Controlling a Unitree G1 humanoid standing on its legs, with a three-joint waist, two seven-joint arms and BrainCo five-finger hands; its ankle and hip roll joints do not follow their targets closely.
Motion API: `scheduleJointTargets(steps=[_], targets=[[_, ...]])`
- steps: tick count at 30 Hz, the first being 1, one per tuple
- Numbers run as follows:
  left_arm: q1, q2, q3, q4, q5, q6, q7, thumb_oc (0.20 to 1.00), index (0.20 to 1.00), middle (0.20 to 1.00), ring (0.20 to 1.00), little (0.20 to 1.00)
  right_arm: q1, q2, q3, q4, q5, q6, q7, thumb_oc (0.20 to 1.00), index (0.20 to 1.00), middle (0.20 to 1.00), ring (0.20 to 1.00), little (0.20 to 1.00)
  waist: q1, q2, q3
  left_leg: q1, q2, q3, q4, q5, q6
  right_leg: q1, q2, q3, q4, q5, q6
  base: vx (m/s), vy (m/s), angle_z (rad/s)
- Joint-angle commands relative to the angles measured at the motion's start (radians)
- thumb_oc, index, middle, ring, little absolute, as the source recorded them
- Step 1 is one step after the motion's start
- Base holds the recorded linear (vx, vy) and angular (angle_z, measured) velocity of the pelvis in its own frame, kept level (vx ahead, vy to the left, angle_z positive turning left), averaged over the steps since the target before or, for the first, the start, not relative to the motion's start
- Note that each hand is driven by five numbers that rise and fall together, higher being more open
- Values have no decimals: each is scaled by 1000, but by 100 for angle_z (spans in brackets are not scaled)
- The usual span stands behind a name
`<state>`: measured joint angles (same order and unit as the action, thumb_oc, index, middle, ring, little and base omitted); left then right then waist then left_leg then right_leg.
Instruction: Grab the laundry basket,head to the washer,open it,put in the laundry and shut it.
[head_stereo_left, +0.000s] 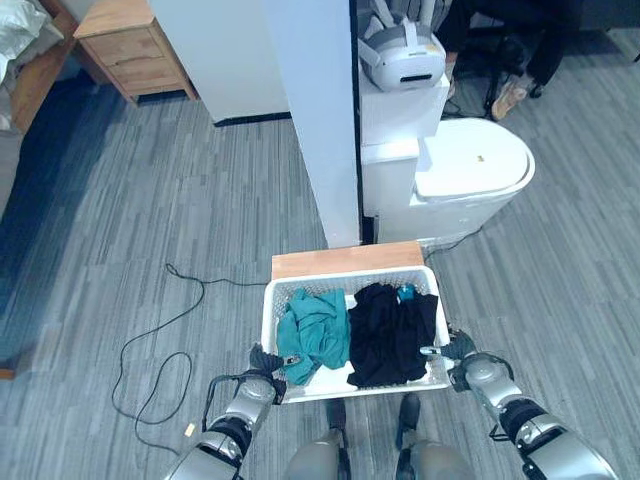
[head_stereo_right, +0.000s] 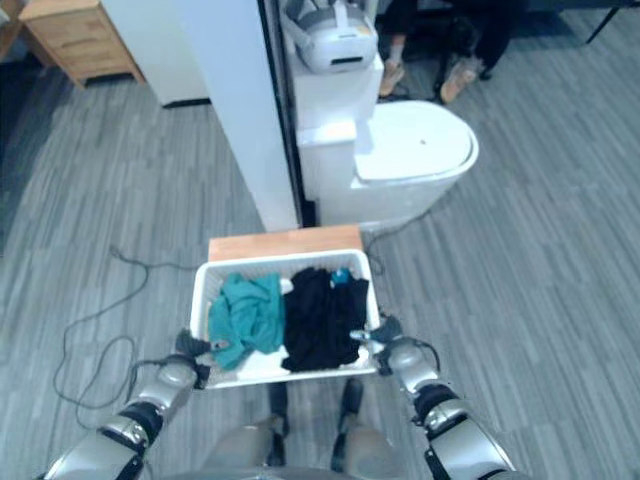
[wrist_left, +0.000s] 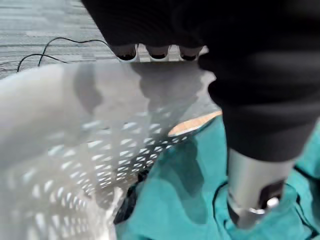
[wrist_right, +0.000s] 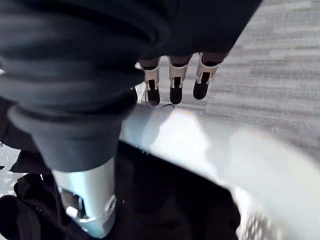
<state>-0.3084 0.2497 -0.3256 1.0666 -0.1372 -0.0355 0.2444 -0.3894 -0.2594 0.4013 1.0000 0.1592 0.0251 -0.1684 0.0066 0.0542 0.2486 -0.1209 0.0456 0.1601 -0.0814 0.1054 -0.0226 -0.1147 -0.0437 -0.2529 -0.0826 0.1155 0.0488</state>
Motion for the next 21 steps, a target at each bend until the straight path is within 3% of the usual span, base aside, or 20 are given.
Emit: scheduleJointTargets(steps=[1,2,6,10,11,15,18,21], targets=[[-4,-19,-8,24,-10,-11,-19,868,868,868,868,868,-16,1,13,-37,76,-36,2,545,545,545,545,545,0,-57,22,28,10,-12,-6,-31,-44,4,-27,31,15,-79,52,44,-31,-4],[33,-24,-1,-8,-26,-18,-36,200,200,200,200,200,17,-2,7,-58,85,-42,13,200,200,200,200,200,0,-53,15,39,11,-10,-6,-36,-45,16,-27,30,10,-83,50,51,-32,-5],[126,-6,37,-150,-74,-28,-72,200,200,200,200,200,109,-38,-43,-165,102,-55,30,200,200,200,200,200,-4,-43,1,66,10,-7,-6,-44,-48,48,-28,26,5,-95,48,44,-26,3],[248,35,85,-421,-124,-38,-111,200,200,200,200,200,229,-101,-116,-335,67,-66,38,200,200,200,200,200,-8,-40,-9,106,11,-8,9,-55,-51,102,-27,24,3,-118,41,8,-39,12],[302,48,112,-538,-156,-46,-118,200,200,200,200,200,266,-122,-144,-424,55,-76,45,200,200,200,200,200,-1,-55,0,94,-1,-65,116,-106,-51,117,-29,43,5,-119,38,-92,-15,1],[350,49,132,-637,-191,-55,-117,200,200,200,200,200,274,-132,-153,-494,27,-81,54,200,200,200,200,200,7,-69,-8,80,-70,-259,194,-188,-44,87,-19,124,17,-104,37,-81,57,-39],[348,54,123,-668,-182,-54,-124,200,200,200,200,200,286,-135,-167,-531,23,-87,60,200,200,200,200,200,-6,-71,-23,92,-93,-311,180,-195,-28,62,-17,161,36,-93,43,-52,131,-79],[348,59,111,-697,-160,-47,-135,200,200,200,200,200,320,-135,-198,-592,13,-89,70,200,200,200,200,200,-42,-74,-40,138,-92,-275,129,-197,-5,32,-19,205,57,-66,61,-112,230,-61]])
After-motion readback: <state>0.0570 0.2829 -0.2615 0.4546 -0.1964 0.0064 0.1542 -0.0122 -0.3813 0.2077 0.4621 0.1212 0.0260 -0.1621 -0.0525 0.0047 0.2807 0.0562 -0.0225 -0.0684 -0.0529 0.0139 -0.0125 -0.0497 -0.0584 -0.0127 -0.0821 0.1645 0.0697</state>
